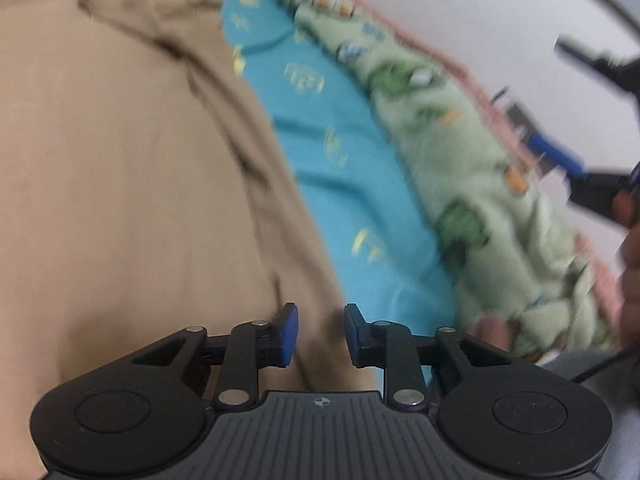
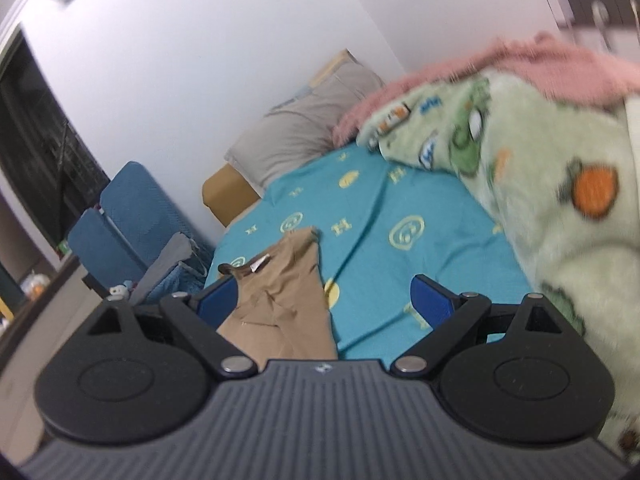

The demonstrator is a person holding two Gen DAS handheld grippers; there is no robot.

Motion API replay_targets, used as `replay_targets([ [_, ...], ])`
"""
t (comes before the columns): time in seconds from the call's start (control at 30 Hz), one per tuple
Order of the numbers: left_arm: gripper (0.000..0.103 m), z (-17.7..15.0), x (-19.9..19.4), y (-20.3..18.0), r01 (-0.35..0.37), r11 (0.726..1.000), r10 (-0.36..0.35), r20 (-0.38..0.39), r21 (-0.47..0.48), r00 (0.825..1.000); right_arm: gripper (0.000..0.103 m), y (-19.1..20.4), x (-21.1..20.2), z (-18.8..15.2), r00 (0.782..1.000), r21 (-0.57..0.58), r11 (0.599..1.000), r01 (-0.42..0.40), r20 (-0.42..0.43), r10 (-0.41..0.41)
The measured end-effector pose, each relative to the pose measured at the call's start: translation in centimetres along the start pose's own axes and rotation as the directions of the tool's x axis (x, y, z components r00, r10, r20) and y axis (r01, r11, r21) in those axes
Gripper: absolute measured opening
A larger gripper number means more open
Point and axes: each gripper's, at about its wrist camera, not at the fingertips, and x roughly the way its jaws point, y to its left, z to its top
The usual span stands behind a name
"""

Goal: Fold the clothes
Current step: 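Grasp the opposite side edge of the T-shirt with the left gripper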

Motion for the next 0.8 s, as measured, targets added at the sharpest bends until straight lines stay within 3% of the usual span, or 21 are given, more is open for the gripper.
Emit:
replay_targets([
  [0.07,0.029,-0.1,0.0,0.2,0.008,1.0,-0.008,0.001,-0.019,1.0,0.095,-0.1,0.4,-0.1,1.0,0.011,1.0,-0.004,-0.014,0.004],
  [0.2,0.047,-0.1,0.2,0.4,0.041,0.998,-0.042,-0.007,-0.056,0.999,0.095,-0.1,1.0,-0.3,0.999,0.005,1.0,0.004,-0.039,-0.004],
  [0.27,0.047,-0.1,0.3,0.4,0.056,0.997,-0.056,-0.008,-0.062,0.998,0.095,0.0,1.4,-0.4,0.999,-0.002,1.0,0.011,-0.051,-0.011],
  [0.3,0.044,-0.1,0.3,0.4,0.053,0.997,-0.054,-0.007,-0.057,0.999,0.095,0.1,1.5,-0.5,0.998,-0.005,1.0,0.015,-0.057,-0.015],
  [0.43,0.003,0.0,0.3,0.7,0.018,0.999,-0.019,-0.014,-0.048,1.0,0.095,0.6,2.0,-1.0,0.997,-0.029,0.999,0.023,-0.078,-0.025],
  [0.67,0.003,1.0,-3.8,0.2,0.083,0.996,-0.08,0.078,-0.043,0.994,0.095,1.4,2.4,-1.5,0.993,-0.07,0.996,0.05,-0.108,-0.057],
  [0.8,0.003,1.4,-6.9,0.1,0.111,0.99,-0.099,0.126,-0.089,0.987,0.095,1.6,2.9,-1.6,0.988,-0.087,0.995,0.044,-0.146,-0.057],
])
